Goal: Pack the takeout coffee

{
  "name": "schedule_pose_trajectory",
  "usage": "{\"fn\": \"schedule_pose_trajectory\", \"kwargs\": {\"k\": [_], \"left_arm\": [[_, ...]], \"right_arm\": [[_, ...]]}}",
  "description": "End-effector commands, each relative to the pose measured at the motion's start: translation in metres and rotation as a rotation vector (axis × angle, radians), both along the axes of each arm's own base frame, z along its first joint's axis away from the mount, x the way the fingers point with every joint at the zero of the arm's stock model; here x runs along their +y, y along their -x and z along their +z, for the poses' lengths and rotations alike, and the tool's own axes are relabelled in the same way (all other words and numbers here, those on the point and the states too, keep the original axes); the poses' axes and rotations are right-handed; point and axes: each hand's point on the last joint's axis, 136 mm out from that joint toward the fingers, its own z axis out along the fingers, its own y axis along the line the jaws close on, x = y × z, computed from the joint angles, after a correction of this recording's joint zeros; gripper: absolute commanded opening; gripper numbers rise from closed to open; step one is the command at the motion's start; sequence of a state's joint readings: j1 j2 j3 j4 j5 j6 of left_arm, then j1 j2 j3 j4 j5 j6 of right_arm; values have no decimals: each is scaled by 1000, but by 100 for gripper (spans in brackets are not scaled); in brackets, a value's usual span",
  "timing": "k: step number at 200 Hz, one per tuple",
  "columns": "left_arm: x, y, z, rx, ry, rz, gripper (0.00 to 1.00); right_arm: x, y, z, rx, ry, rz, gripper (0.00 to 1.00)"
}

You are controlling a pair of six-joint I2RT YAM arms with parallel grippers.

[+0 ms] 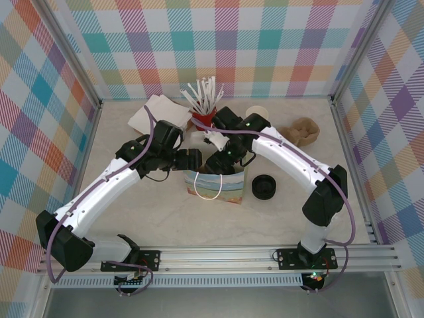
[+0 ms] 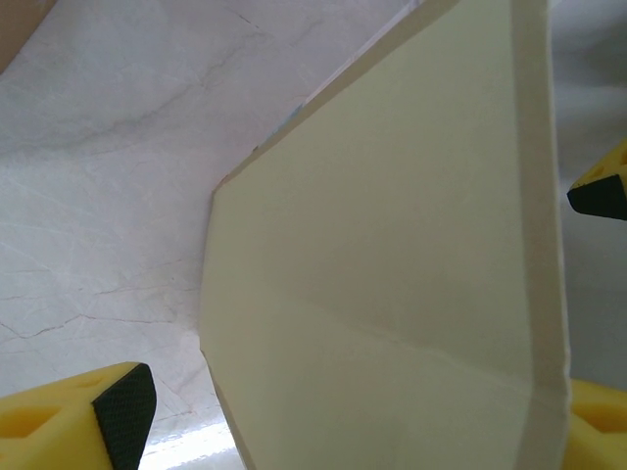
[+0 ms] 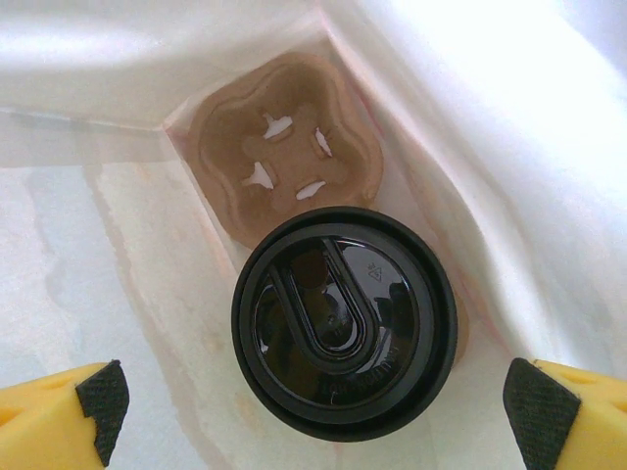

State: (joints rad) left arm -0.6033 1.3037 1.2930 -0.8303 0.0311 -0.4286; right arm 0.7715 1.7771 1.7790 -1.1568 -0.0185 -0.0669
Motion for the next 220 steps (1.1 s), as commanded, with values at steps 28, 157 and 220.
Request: {"fn": "schedule_pose_trajectory", "kwargs": {"k": [28,157,220], "left_arm": [[0,-3,17,-50,34,-11,87],[10,-1,69,-173,106,44,100],[24,3,97,-262,137,91,100]], "right_arm": [[-6,-1,31,-43,-32,-14,100],[-10,-5,77,-124,-78,-45,99],[-15,-7,119,-182,-151,-94,93]]}}
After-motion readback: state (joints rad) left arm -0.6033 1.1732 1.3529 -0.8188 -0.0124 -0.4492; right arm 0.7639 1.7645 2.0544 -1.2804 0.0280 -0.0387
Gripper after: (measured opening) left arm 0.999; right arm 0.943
